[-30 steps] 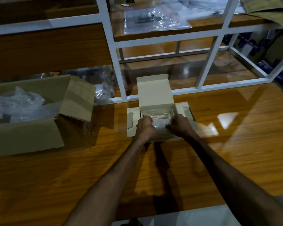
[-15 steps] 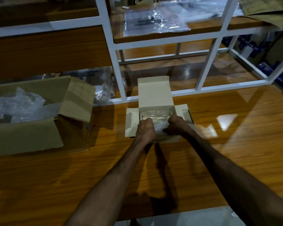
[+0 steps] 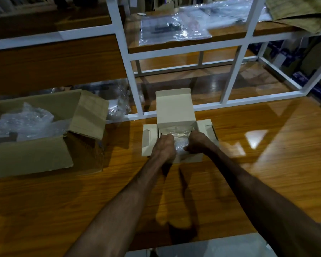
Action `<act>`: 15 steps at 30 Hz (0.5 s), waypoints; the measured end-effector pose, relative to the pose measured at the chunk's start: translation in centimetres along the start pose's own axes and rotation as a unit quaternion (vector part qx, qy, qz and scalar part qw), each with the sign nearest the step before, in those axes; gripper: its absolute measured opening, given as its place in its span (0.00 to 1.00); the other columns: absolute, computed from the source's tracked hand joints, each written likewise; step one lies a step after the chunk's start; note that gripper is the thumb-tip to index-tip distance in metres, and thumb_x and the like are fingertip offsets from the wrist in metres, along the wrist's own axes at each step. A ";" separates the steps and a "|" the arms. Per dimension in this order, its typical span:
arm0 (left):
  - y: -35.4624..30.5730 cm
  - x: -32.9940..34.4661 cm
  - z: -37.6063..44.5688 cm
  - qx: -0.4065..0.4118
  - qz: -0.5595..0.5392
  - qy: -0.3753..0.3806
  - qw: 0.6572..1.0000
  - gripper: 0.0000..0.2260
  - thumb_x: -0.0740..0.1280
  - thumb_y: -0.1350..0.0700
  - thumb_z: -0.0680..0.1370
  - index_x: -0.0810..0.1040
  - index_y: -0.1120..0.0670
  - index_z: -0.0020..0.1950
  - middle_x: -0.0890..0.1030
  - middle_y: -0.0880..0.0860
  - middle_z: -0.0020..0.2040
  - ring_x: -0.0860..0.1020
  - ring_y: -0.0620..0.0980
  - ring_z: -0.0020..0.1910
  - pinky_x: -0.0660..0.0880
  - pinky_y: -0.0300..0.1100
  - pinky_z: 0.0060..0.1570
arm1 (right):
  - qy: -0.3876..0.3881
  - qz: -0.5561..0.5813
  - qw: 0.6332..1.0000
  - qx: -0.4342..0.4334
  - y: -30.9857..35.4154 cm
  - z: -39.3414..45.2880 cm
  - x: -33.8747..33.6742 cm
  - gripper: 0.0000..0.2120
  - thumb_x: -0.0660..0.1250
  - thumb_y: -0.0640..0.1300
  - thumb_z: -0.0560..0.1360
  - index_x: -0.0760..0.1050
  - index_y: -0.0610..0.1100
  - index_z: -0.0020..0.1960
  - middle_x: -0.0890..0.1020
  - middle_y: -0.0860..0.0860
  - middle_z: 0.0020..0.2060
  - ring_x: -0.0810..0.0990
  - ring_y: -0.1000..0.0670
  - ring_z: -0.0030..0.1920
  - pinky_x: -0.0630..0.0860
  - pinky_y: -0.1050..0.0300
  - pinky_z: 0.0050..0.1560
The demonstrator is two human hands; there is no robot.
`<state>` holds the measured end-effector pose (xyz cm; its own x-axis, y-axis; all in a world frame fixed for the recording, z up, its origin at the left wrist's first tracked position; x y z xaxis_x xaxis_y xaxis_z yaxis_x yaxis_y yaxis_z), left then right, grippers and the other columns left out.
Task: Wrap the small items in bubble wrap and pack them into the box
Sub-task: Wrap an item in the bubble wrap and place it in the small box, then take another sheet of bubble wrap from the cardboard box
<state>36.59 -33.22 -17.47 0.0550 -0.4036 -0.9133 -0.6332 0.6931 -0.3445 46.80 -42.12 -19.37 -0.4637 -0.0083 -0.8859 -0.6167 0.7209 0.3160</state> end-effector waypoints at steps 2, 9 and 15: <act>0.1 -0.5 -0.1 0.022 0.014 -0.020 0.999 0.09 0.74 0.62 0.78 0.79 0.55 0.55 0.81 0.54 0.52 0.79 0.52 0.48 0.81 0.46 0.47 | -0.003 0.003 1.000 0.010 -0.2 -0.2 -0.2 0.14 0.75 0.48 0.77 0.73 0.44 0.42 0.73 0.52 0.33 0.73 0.55 0.33 0.64 0.62 0.30; 2.4 -0.5 -1.8 0.069 -0.094 -0.044 0.992 0.18 0.75 0.64 0.77 0.82 0.56 0.67 0.82 0.55 0.68 0.81 0.52 0.66 0.81 0.49 0.62 | -0.066 0.116 0.991 0.020 -0.5 -3.2 -2.5 0.07 0.74 0.42 0.78 0.82 0.40 0.53 0.85 0.46 0.47 0.83 0.48 0.48 0.80 0.54 0.47; 5.5 -1.4 -7.3 0.051 -0.261 -0.084 0.960 0.14 0.69 0.62 0.82 0.81 0.55 0.68 0.80 0.53 0.70 0.78 0.50 0.69 0.78 0.40 0.63 | -0.148 0.215 0.965 -0.026 -0.7 -7.0 -2.3 0.11 0.64 0.45 0.83 0.80 0.42 0.61 0.85 0.46 0.55 0.82 0.51 0.50 0.81 0.54 0.51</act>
<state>27.36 -33.17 -16.48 0.4747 -0.6156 -0.6290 -0.4064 0.4806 -0.7771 43.91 -47.44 -15.17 -0.4859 0.4882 -0.7250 -0.4422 0.5782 0.6857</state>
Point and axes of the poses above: each hand's wrist, its own z-axis towards the middle knuckle, its own x-axis out of the palm, y = z × x, the point moved 9 cm from there along z, towards the middle knuckle
